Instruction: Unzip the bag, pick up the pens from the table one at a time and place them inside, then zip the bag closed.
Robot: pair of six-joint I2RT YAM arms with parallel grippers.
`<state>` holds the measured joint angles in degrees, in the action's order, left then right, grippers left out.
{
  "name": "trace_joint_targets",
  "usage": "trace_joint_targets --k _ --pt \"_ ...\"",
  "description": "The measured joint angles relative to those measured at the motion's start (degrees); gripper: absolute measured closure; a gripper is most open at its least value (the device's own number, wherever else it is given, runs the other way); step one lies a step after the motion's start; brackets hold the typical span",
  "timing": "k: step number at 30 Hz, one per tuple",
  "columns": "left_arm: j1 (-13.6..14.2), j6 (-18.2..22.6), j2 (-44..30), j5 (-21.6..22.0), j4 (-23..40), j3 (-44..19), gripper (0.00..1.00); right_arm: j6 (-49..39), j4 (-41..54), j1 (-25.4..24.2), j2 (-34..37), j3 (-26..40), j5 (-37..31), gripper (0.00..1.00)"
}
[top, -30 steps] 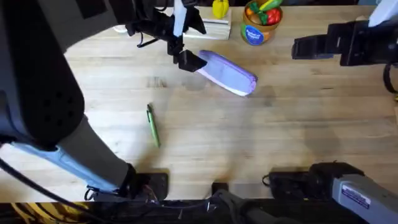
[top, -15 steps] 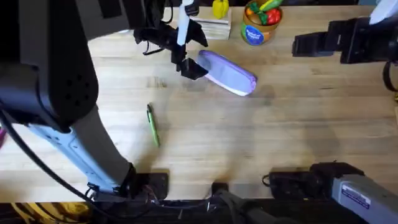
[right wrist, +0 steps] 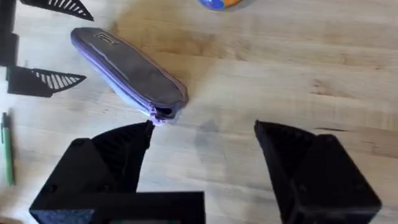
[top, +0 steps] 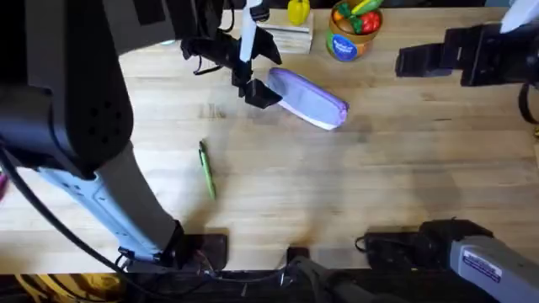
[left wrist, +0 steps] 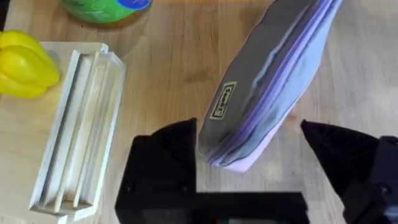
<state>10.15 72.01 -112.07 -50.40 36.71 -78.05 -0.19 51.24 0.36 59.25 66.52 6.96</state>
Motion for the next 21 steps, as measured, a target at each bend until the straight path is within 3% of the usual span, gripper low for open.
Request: trace_joint_targets --k 2,5,9,12,13,21 --pt "0.0 -0.1 0.0 0.0 0.4 0.0 0.022 0.0 0.0 0.0 0.0 0.0 0.0 0.005" --pt "0.0 -0.1 0.0 0.0 1.0 0.0 0.192 0.0 0.1 0.0 0.0 0.0 0.0 0.005" --pt "0.0 -0.3 0.0 -0.1 1.2 0.0 0.527 0.0 0.2 0.0 0.0 0.0 0.0 0.005" --pt "-0.1 0.0 0.0 0.3 1.0 -0.1 0.882 0.0 0.2 0.0 0.0 0.0 0.0 0.004" --pt "-0.1 0.1 0.0 0.3 1.1 -0.1 0.933 0.0 0.2 0.0 0.0 0.0 0.0 0.004" --pt "0.1 0.1 0.0 0.5 1.2 -0.1 0.959 3.3 0.2 0.0 0.0 0.0 2.2 0.005"
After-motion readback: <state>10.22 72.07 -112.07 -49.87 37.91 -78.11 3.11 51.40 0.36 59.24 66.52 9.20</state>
